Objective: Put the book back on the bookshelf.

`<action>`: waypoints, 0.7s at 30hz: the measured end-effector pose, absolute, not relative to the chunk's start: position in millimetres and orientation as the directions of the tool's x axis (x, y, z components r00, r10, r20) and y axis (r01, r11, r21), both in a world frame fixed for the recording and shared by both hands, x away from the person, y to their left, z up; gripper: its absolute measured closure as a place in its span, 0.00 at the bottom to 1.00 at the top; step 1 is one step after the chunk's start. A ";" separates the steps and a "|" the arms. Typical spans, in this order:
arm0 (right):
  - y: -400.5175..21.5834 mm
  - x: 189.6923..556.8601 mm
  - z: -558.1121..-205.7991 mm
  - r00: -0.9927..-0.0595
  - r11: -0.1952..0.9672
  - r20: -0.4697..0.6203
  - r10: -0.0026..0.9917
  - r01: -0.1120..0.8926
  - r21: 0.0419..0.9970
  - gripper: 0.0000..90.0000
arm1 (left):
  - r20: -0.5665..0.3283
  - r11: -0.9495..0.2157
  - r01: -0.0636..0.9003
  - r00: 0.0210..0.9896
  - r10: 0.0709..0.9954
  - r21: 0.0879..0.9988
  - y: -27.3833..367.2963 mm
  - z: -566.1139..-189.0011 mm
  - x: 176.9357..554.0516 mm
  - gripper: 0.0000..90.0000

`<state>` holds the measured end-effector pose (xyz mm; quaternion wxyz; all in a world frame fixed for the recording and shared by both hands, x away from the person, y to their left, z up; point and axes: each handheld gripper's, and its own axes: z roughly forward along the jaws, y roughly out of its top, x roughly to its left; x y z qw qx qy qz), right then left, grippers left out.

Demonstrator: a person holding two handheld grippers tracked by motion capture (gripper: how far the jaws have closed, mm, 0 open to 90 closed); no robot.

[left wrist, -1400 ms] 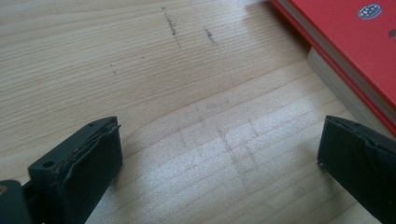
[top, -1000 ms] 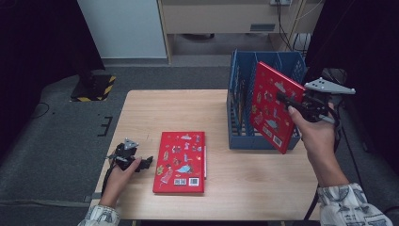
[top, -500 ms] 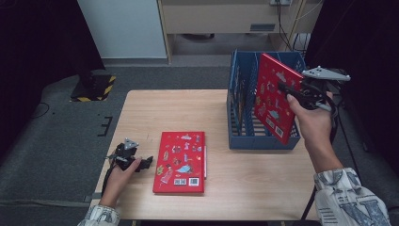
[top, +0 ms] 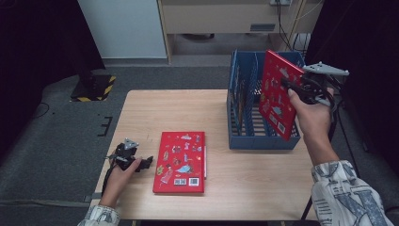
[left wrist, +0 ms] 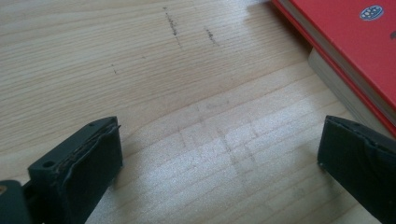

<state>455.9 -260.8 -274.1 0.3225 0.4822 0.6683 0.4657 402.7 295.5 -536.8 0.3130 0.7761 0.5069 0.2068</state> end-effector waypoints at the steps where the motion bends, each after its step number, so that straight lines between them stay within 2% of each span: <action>1: -261.3 458.1 -275.0 -0.323 0.101 0.017 0.946 0.345 0.933 0.88 | 0.004 -0.290 0.657 0.401 0.916 0.696 295.4 -536.8 402.7 0.00; 21: -243.8 510.6 -299.8 -0.238 0.088 0.003 0.971 0.369 0.925 0.88 | 0.003 -0.290 0.657 0.400 0.916 0.696 295.2 -536.8 402.8 0.00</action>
